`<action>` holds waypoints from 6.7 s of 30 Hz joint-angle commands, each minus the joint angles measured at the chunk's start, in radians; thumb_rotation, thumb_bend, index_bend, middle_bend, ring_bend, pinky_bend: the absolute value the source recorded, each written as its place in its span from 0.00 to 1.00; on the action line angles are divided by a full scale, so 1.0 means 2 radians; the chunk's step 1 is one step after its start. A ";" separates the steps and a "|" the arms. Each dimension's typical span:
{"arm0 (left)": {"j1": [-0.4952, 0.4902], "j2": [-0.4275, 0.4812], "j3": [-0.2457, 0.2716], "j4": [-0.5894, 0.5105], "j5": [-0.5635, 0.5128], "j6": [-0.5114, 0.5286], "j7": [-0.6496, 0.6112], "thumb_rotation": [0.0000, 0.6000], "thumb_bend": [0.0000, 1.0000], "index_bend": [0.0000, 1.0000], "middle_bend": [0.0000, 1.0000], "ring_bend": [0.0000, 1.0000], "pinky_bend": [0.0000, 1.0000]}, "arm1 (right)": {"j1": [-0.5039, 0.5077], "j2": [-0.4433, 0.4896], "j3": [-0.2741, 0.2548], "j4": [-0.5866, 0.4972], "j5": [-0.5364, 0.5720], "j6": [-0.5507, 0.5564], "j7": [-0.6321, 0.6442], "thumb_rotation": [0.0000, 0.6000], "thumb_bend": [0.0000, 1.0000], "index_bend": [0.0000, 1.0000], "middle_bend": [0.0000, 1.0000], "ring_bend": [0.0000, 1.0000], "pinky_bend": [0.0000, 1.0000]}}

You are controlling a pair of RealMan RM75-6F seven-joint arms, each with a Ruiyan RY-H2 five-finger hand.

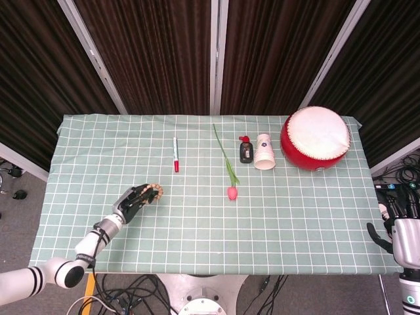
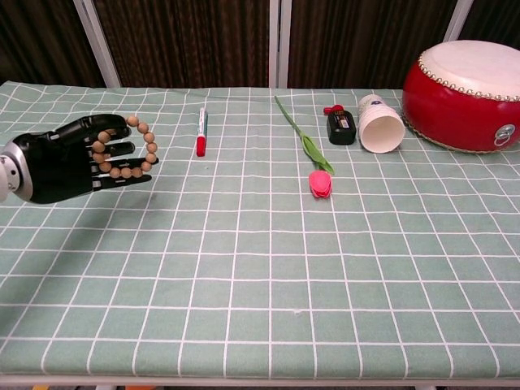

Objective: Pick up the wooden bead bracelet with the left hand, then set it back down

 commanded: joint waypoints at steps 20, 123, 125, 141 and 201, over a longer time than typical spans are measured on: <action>0.034 -0.028 -0.010 -0.001 0.069 0.065 0.164 0.40 0.45 0.64 0.74 0.32 0.08 | -0.004 -0.001 -0.002 0.004 -0.003 0.004 0.006 1.00 0.18 0.19 0.28 0.00 0.03; 0.036 -0.041 -0.021 0.014 0.081 0.044 0.156 0.16 0.60 0.49 0.59 0.37 0.10 | 0.000 -0.003 0.002 0.010 0.008 -0.007 0.015 1.00 0.18 0.20 0.29 0.00 0.01; 0.035 -0.041 -0.021 0.015 0.080 0.042 0.154 0.24 0.54 0.49 0.59 0.37 0.10 | 0.000 -0.003 0.002 0.009 0.008 -0.008 0.014 1.00 0.18 0.20 0.30 0.00 0.01; 0.027 -0.046 -0.003 0.039 0.134 0.053 0.099 0.37 0.27 0.47 0.57 0.37 0.08 | 0.003 -0.005 0.003 0.007 0.011 -0.013 0.010 1.00 0.17 0.20 0.30 0.00 0.01; 0.023 -0.051 0.004 0.039 0.106 0.063 0.098 0.69 0.49 0.56 0.66 0.38 0.10 | -0.001 -0.002 0.002 0.005 0.007 -0.004 0.009 1.00 0.18 0.20 0.30 0.00 0.01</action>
